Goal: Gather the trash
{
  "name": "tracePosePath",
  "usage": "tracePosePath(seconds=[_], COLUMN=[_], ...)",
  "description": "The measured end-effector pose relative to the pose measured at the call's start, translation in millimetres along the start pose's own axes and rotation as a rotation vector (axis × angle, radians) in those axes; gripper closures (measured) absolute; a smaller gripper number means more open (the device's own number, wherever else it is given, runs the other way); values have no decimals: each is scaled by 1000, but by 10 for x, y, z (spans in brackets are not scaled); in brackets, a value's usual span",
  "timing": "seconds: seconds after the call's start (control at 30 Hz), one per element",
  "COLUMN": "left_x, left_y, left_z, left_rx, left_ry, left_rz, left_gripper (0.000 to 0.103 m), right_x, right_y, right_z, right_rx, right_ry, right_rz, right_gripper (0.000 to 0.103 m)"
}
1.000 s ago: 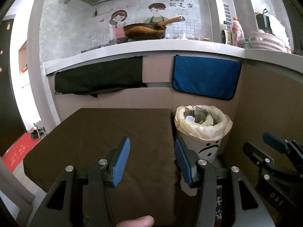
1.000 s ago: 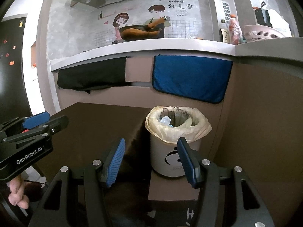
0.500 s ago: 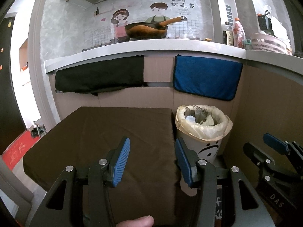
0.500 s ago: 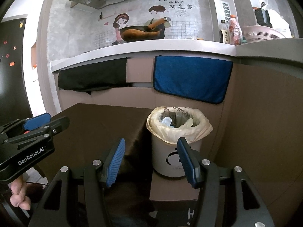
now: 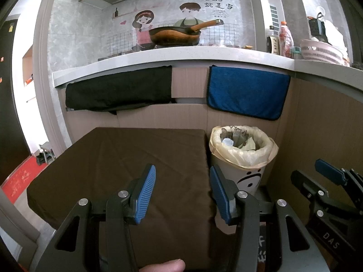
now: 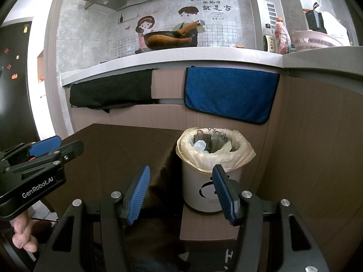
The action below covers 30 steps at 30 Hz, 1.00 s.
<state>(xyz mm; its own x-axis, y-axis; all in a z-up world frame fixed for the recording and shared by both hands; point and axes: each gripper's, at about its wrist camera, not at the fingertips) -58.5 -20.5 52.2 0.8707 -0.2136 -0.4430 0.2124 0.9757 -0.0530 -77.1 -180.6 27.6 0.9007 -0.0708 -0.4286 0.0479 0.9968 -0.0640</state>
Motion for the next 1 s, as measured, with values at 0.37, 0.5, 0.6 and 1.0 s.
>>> tracePosePath(seconds=[0.37, 0.5, 0.6, 1.0], left_x=[10, 11, 12, 22], left_y=[-25, -26, -21, -42], left_z=[-5, -11, -7, -21], left_rx=[-1, -1, -1, -2], left_ry=[3, 5, 5, 12], left_rz=[-2, -3, -3, -8], left_gripper=[52, 52, 52, 52], right_x=[18, -2, 16, 36], right_y=[-48, -78, -79, -66], right_z=[15, 33, 36, 27], right_rx=[1, 3, 1, 0], right_ry=[4, 3, 6, 8], right_rz=[0, -10, -10, -11], right_gripper=[48, 48, 48, 48])
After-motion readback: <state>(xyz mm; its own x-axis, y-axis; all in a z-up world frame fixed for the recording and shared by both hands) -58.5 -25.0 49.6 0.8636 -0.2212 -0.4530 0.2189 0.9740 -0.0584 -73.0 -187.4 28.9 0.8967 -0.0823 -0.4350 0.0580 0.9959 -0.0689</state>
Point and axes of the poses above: each gripper's, at about its wrist camera, not at the fingertips, and x roughly the way its jaws point, y to its left, z to its top, and after that the axes turned 11 degrees about -z, right-handed
